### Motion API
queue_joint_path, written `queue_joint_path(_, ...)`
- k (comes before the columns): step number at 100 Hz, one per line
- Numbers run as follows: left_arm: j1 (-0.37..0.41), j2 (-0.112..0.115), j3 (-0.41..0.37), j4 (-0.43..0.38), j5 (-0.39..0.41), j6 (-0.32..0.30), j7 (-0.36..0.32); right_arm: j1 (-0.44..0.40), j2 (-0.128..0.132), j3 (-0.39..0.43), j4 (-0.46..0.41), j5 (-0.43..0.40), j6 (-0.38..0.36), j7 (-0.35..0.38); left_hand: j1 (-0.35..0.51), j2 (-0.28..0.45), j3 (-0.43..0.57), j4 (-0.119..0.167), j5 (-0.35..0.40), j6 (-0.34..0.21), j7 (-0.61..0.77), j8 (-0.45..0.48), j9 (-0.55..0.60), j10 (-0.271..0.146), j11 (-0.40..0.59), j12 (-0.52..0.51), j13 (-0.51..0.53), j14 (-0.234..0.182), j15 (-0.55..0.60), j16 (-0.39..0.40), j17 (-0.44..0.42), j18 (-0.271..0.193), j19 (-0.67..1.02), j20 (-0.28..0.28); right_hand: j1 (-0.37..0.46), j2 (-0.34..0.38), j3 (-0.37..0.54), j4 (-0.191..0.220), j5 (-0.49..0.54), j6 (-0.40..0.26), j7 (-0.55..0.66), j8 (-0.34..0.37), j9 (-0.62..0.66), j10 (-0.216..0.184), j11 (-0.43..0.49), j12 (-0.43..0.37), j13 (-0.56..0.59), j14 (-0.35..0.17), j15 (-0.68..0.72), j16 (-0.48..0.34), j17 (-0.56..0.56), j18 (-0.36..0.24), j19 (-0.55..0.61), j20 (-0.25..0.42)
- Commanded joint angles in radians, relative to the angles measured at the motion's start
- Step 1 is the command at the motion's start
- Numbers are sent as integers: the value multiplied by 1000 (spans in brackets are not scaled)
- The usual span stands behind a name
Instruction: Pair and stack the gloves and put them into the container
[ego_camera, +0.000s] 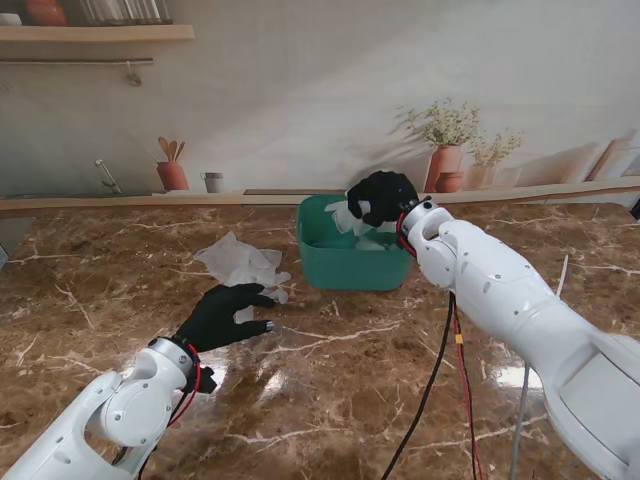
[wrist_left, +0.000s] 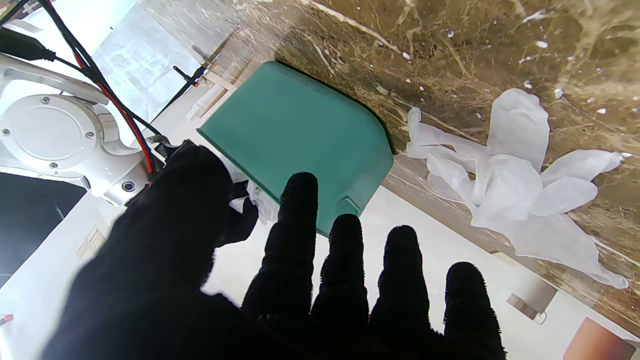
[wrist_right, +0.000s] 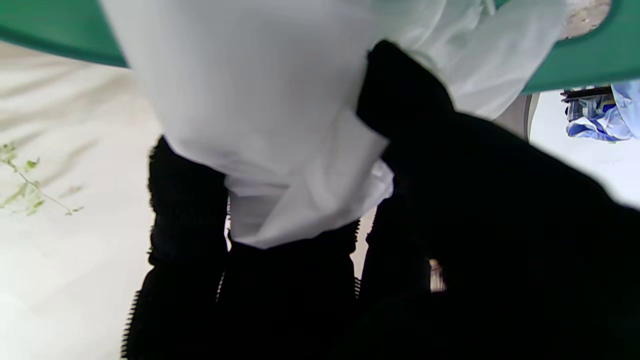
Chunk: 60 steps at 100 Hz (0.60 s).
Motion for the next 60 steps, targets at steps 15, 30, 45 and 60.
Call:
queue_joint_path(15,5,4,-2,-3,5,0,-3,22,2,5,5,9,9,50,22,40,-38,21,6,-23,-7,3,19,-34,-24,-8,-9,-34,-32,-10,-21,-15,-35,19,-133,19,47,46,-158,91,-178,-214,-124,-34,-79,-70,-110,-19,-225,14,-155,23,-102,31)
queue_joint_path(30,1,4,1,1,4,-2,-4,-6,33,52,-63,-13,20,123,23,42,-40,21,2,-22,-9,2,16,-34,-26,-9,-12,-36,-34,-11,-21,-16,-38,20,-355,20,39,167,-260,169,-487,-185,-275,-25,-134,-237,-242,11,-337,-62,-306,52,-198,67)
queue_joint_path(45,-8,4,8,8,3,-7,-3,-29,53,92,-111,-32,23,166,24,42,-44,22,-1,-21,-11,1,16,-34,-26,-9,-13,-33,-35,-12,-21,-17,-40,21,-464,25,18,155,-300,179,-539,-223,-339,-21,-169,-269,-290,31,-376,-79,-355,61,-235,82)
queue_joint_path(60,-15,4,14,13,1,-11,-3,-40,62,112,-126,-39,10,182,25,41,-46,22,-1,-21,-11,1,14,-33,-27,-10,-13,-35,-36,-12,-21,-17,-42,22,-507,39,7,151,-264,138,-516,-219,-335,-12,-172,-276,-285,49,-374,-78,-365,70,-242,90)
